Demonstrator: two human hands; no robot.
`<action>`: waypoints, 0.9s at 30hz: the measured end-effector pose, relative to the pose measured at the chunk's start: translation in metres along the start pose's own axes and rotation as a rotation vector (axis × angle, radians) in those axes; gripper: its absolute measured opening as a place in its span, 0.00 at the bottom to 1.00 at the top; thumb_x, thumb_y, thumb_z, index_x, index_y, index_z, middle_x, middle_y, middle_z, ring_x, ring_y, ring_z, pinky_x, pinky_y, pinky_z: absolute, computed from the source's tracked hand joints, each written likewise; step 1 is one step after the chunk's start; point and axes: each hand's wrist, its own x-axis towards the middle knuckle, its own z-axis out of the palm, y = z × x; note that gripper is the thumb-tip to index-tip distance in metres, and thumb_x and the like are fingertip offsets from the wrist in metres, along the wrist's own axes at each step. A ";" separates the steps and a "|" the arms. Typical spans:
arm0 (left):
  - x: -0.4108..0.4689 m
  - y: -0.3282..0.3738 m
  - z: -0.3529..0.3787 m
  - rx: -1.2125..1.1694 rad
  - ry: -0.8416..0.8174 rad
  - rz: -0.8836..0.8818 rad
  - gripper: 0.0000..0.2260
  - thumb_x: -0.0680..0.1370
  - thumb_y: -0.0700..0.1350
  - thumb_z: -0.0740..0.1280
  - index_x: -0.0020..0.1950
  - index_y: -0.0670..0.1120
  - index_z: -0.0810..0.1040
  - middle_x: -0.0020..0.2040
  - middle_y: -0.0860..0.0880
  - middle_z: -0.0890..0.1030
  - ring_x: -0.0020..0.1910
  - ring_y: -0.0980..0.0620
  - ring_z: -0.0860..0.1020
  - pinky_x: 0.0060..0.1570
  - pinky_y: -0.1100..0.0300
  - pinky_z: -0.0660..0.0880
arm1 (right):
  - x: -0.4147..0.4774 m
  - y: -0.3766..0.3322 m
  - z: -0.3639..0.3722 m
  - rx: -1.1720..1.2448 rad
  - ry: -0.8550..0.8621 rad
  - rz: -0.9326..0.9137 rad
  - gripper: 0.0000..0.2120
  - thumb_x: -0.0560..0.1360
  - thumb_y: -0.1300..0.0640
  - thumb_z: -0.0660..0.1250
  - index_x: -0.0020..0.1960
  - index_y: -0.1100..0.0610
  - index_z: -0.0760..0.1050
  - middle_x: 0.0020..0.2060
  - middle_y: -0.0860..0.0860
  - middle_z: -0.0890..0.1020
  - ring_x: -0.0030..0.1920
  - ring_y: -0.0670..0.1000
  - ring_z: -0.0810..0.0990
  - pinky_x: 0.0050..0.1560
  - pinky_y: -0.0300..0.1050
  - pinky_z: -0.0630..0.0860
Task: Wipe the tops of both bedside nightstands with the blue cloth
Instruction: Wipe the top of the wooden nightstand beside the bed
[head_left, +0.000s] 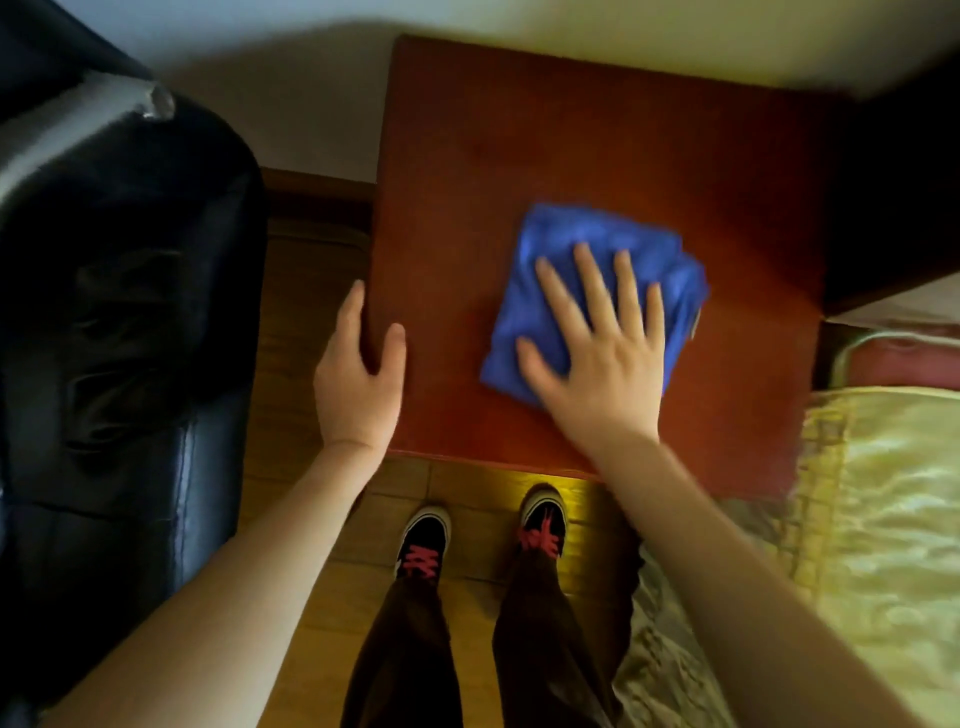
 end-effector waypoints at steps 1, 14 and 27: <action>0.000 0.001 0.000 0.004 -0.003 -0.002 0.26 0.80 0.56 0.58 0.77 0.54 0.59 0.73 0.51 0.70 0.70 0.51 0.70 0.63 0.58 0.70 | -0.030 0.007 0.000 -0.007 -0.020 0.010 0.32 0.74 0.36 0.60 0.76 0.43 0.61 0.77 0.49 0.62 0.78 0.59 0.55 0.75 0.61 0.52; -0.001 -0.007 0.003 -0.021 0.063 0.056 0.24 0.80 0.53 0.61 0.76 0.53 0.63 0.73 0.52 0.71 0.70 0.54 0.70 0.68 0.57 0.68 | 0.107 0.125 -0.027 -0.007 0.015 0.170 0.32 0.75 0.32 0.49 0.77 0.41 0.54 0.78 0.49 0.58 0.78 0.57 0.52 0.76 0.57 0.48; -0.002 -0.001 0.001 -0.032 0.014 0.001 0.24 0.81 0.54 0.58 0.77 0.55 0.60 0.71 0.52 0.72 0.66 0.56 0.71 0.59 0.64 0.69 | -0.073 0.115 -0.019 -0.049 -0.026 0.135 0.31 0.76 0.36 0.55 0.77 0.44 0.57 0.77 0.49 0.59 0.78 0.59 0.53 0.76 0.59 0.50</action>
